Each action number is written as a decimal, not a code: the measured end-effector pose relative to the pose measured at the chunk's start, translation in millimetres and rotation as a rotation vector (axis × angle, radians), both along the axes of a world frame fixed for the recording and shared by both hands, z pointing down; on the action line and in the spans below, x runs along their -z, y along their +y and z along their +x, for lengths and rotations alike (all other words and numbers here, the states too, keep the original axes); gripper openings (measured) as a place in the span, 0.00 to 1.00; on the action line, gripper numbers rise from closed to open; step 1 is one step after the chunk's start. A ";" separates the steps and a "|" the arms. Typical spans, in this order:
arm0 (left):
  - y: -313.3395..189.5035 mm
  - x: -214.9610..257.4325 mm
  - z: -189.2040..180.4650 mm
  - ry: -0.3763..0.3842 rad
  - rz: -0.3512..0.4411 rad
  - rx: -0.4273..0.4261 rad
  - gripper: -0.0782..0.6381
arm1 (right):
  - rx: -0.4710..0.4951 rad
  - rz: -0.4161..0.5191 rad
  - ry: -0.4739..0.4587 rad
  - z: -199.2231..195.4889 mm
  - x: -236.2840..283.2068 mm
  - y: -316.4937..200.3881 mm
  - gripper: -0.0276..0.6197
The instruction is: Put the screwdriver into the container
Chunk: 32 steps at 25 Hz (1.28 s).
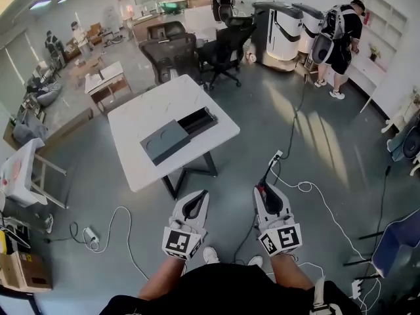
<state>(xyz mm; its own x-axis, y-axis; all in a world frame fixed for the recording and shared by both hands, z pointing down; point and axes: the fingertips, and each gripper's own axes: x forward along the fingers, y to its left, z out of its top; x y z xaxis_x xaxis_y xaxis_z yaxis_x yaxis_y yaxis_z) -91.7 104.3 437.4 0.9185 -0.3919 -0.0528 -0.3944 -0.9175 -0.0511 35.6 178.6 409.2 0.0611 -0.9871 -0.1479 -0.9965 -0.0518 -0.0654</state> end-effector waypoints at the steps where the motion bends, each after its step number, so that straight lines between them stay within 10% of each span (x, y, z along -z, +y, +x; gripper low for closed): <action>1: -5.1 0.2 -4.7 0.003 0.000 -0.003 0.12 | 0.000 0.002 -0.001 -4.7 0.6 -6.0 0.18; 12: -46.2 -1.5 -31.8 0.030 -0.023 -0.012 0.12 | -0.013 -0.036 0.046 -32.5 -4.9 -40.0 0.19; 32: -80.0 2.8 61.0 0.013 -0.038 0.060 0.12 | 0.033 -0.035 0.039 72.4 -4.8 -77.6 0.19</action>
